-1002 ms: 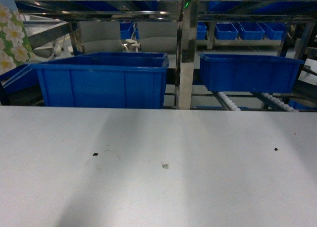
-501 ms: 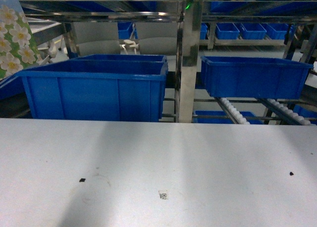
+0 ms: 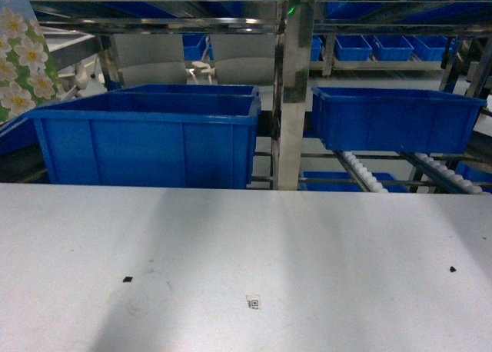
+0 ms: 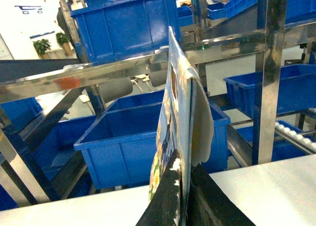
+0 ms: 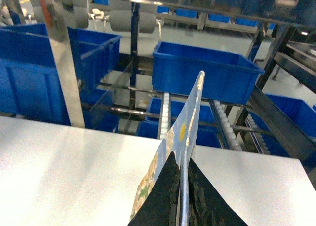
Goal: Move flower gift bag to table near conveyor
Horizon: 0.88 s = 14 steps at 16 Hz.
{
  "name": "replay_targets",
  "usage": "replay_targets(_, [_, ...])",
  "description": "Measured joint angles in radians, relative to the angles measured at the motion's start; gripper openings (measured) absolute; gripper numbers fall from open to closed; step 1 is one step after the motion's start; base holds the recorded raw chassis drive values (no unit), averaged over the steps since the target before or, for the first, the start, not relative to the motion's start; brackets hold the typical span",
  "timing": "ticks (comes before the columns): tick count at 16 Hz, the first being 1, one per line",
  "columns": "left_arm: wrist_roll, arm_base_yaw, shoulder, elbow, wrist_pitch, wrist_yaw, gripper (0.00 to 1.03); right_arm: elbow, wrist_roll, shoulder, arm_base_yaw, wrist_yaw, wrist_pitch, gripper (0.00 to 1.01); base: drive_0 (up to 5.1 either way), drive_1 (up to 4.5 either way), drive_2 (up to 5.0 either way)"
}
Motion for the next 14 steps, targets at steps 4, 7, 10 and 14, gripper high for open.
replay_targets(4, [0.000, 0.000, 0.000, 0.000, 0.000, 0.000, 0.02, 0.000, -0.018, 0.083, -0.014, -0.004, 0.067, 0.03, 0.0, 0.00, 0.0])
replay_targets(7, [0.000, 0.000, 0.000, 0.000, 0.000, 0.000, 0.02, 0.000, -0.027, 0.166, -0.034, -0.023, 0.128, 0.03, 0.0, 0.00, 0.0])
replay_targets(10, [0.000, 0.000, 0.000, 0.000, 0.000, 0.000, 0.02, 0.002, -0.048, 0.390, -0.101, -0.054, 0.263, 0.03, 0.0, 0.00, 0.0])
replay_targets(14, [0.000, 0.000, 0.000, 0.000, 0.000, 0.000, 0.02, 0.120, -0.068, 0.610, -0.171, -0.093, 0.307, 0.03, 0.0, 0.00, 0.0])
